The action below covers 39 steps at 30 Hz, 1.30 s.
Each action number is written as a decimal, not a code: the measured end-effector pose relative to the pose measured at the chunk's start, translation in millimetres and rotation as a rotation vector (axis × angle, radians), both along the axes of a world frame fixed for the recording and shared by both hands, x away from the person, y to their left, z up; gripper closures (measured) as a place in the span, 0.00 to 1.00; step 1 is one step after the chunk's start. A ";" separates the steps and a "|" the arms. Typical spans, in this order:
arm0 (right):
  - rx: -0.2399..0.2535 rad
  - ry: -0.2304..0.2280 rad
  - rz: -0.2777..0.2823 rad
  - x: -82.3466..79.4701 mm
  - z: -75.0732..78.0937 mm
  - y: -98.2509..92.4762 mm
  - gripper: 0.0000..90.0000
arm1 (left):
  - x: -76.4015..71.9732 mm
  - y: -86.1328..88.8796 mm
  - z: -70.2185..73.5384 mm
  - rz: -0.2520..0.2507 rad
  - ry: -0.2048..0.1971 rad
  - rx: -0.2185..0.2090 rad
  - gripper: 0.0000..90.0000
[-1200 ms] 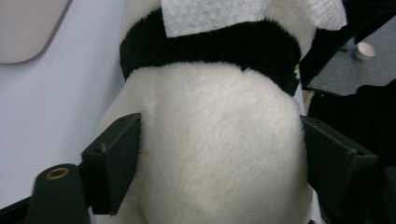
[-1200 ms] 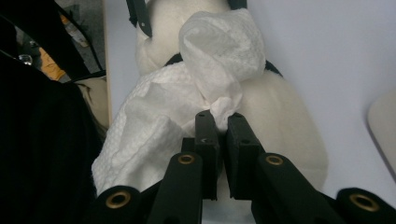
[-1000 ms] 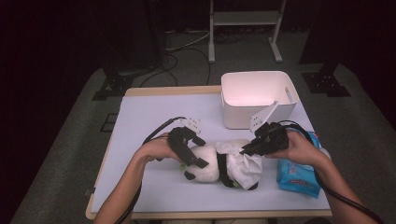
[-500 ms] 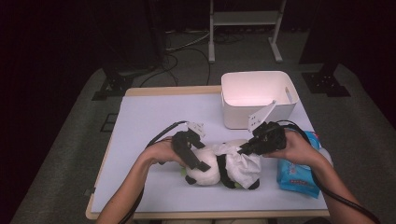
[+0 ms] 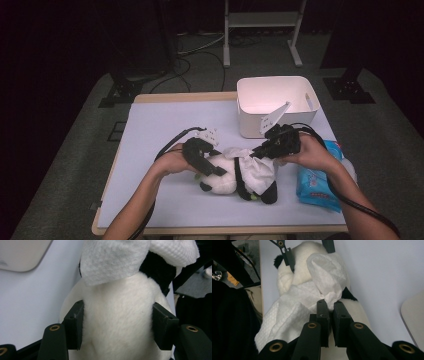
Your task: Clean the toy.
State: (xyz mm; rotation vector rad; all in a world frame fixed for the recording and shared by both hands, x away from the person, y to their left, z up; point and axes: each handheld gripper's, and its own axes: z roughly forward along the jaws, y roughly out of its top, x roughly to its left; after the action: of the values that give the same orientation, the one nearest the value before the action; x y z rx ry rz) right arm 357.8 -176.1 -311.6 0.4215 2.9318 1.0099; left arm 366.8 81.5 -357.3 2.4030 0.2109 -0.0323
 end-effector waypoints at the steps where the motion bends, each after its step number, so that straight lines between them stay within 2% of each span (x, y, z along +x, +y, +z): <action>1: -0.003 -0.006 0.000 0.8 0.4 -0.7 0.93 | 0.2 -1.1 2.1 0.003 -0.012 0.004 0.42; 4: -0.004 -0.002 -0.010 2.1 1.7 -4.2 0.93 | 0.7 -3.8 5.3 -0.001 -0.020 0.021 0.43; 7: 0.000 0.005 -0.014 1.9 -0.3 -8.6 0.93 | 0.1 -3.5 3.7 -0.014 0.001 0.028 0.42; 8: 0.001 0.008 -0.013 1.2 -1.7 -9.7 0.94 | -0.4 -3.7 2.1 -0.021 0.019 0.030 0.41; 11: -0.010 0.027 0.001 -1.8 -7.7 -8.7 0.94 | -0.6 -5.5 -1.2 -0.028 0.056 0.034 0.33; 13: -0.008 0.037 0.006 -3.4 -8.8 -8.9 0.93 | 0.9 -5.8 -1.3 -0.020 0.075 0.016 0.24; 17: -0.013 0.044 0.018 -6.4 -10.2 -11.0 0.93 | 4.5 -6.8 -1.3 -0.009 0.109 -0.019 0.12; 20: -0.024 0.058 0.037 -9.8 -12.0 -10.0 0.93 | 7.0 -9.7 -3.5 -0.003 0.137 -0.018 0.07; 24: -0.023 0.061 0.044 -11.0 -13.0 -10.0 0.93 | 7.5 -15.6 -7.5 -0.013 0.142 0.002 0.02; 28: -0.023 0.068 0.051 -11.5 -14.8 -9.9 0.93 | 5.3 -23.7 -11.6 -0.021 0.126 0.036 0.00; 31: -0.025 0.070 0.053 -12.0 -15.5 -8.8 0.93 | 2.5 -29.9 -15.0 -0.030 0.100 0.063 0.00; 33: -0.028 0.070 0.056 -12.1 -15.8 -8.0 0.93 | -0.1 -31.5 -16.3 -0.031 0.084 0.066 0.00; 36: -0.026 0.070 0.055 -11.6 -16.2 -7.2 0.93 | -0.2 -27.5 -15.6 -0.028 0.068 0.060 0.14; 39: -0.008 0.074 0.046 -10.0 -15.2 -8.3 0.93 | -2.5 -22.2 -11.8 -0.016 0.040 0.034 0.27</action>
State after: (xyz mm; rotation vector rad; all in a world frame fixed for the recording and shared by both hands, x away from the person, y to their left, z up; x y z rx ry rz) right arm 347.8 -184.3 -326.9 0.4026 3.0238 1.0080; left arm 364.3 59.3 -369.1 2.4398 0.2119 -0.0843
